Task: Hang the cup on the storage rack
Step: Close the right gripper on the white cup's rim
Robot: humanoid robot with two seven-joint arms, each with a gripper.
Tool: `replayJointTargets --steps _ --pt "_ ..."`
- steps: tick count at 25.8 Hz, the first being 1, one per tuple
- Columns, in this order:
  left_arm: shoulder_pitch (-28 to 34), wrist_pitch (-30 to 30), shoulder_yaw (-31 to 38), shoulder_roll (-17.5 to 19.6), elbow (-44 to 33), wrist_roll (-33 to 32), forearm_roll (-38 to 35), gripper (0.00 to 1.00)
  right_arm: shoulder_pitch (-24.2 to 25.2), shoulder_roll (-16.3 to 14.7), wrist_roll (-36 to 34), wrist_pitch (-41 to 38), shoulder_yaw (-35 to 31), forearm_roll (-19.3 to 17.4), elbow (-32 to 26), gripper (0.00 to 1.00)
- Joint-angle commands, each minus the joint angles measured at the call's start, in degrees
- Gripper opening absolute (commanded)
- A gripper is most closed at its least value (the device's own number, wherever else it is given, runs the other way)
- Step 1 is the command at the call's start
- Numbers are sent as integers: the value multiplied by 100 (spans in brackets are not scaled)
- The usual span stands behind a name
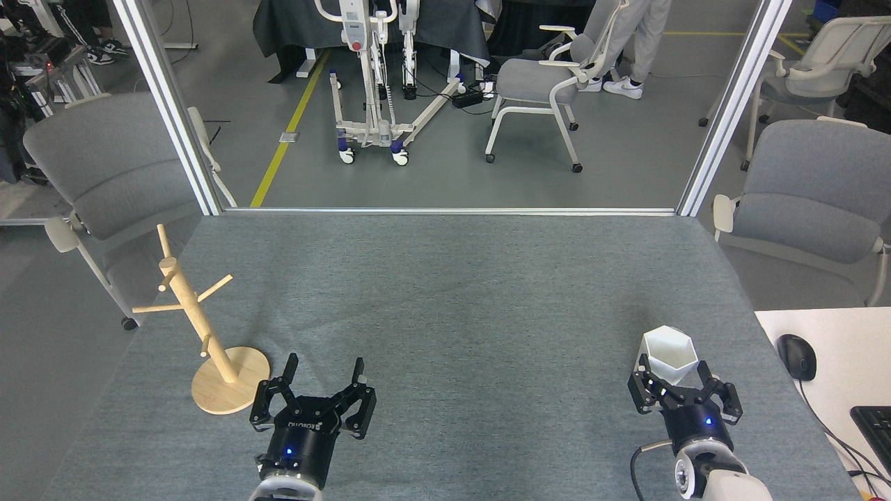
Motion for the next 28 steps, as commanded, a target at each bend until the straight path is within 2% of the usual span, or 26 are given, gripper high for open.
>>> replayJointTargets --steps 1,15,28 --pt "0 1 15 5 0 -1 0 100 -44 20 1 13 -19 0 118 99" --pt "9 10 24 13 -17 -1 -9 100 -554 28 2 21 -1 0 619 99" --pt "9 -7 24 13 -35 8 -9 100 -747 20 1 21 25 26 917 99"
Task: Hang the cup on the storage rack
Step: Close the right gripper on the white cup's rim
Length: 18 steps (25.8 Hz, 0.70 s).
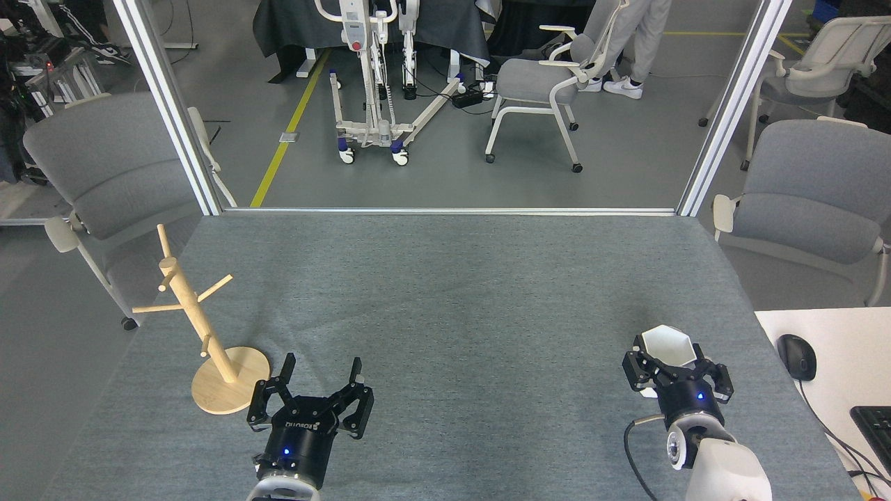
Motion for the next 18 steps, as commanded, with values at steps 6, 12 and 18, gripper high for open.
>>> replayJointTargets --steps 6,12,18 --pt "5 2 0 0 -17 -1 0 100 -9 11 6 1 11 36 26 98" --pt "31 2 0 0 -34 8 0 100 26 11 -20 -69 28 62 26 79" --pt "58 2 -9 0 -201 8 0 100 26 -16 -20 -61 292 54 -1 30"
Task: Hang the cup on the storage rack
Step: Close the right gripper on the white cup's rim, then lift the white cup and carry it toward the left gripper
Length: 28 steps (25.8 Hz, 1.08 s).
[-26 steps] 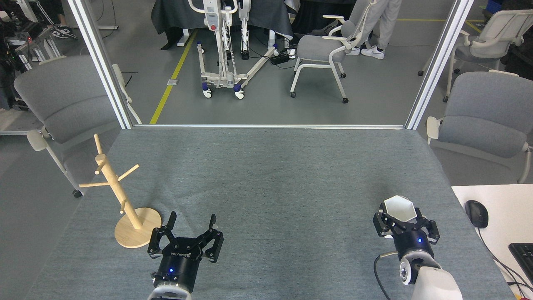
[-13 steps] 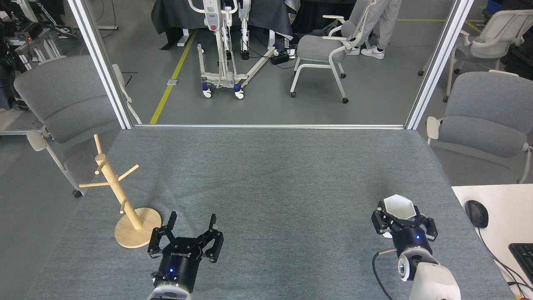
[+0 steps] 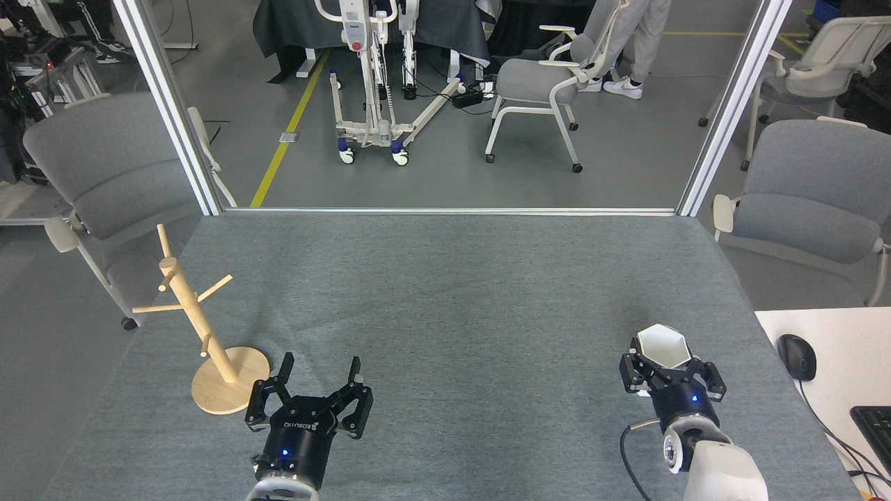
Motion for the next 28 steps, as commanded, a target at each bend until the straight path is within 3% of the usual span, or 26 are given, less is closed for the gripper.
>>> replayJointTargets --steps 1,5,9,12,16,21,25,28 --pt "11 2 -5 0 -98 -3 0 100 9 -19 -17 44 105 -17 -63 30" --pt "20 10 -5 9 -125 -3 0 100 -44 -80 -8 17 87 -70 -326 31" --pt "28 -7 -5 9 -142 5 0 100 -35 -282 80 52 79 -281 -1152 30" --pt "28 -25 -5 9 -151 14 0 100 158 -309 589 254 123 -764 -2207 28" --pt "28 -60 -14 9 -239 58 9 100 641 -256 1319 1142 219 -835 -3841 29" --pt "72 -86 -49 26 -274 76 0 100 1055 8 1741 2416 1054 -826 -5336 28" --pt "266 -359 -111 62 -380 199 -88 100 967 139 1837 3524 2065 -756 -5652 28" --pt "327 -543 -612 176 -380 216 -316 99 800 131 2136 4051 2794 -650 -5652 20"
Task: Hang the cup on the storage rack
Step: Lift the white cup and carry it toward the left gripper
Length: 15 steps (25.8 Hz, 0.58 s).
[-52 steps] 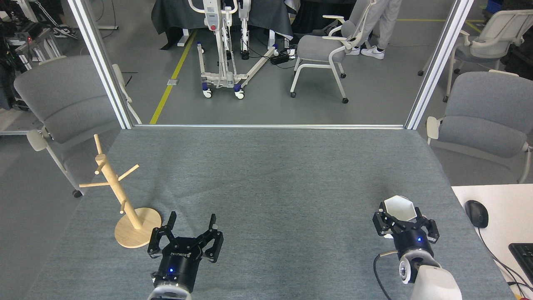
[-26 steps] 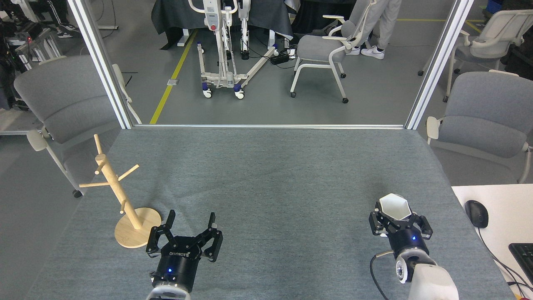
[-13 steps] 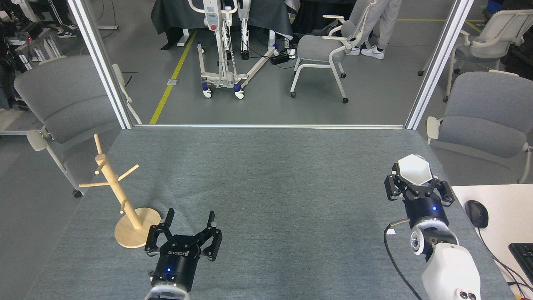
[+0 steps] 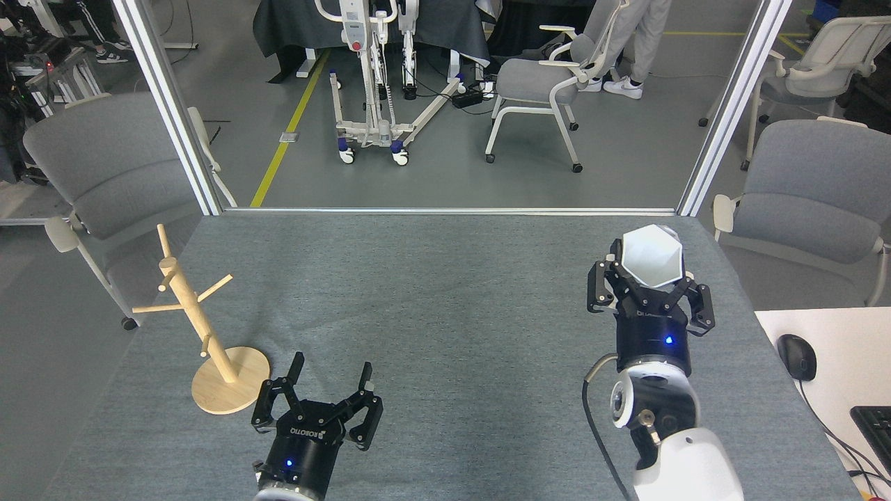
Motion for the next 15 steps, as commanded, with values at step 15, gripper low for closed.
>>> replayJointTargets --steps 15 --pt "-849 -1996 -1258 406 616 -259 -866 99 -471 480 2100 3052 3031 1218 162 20"
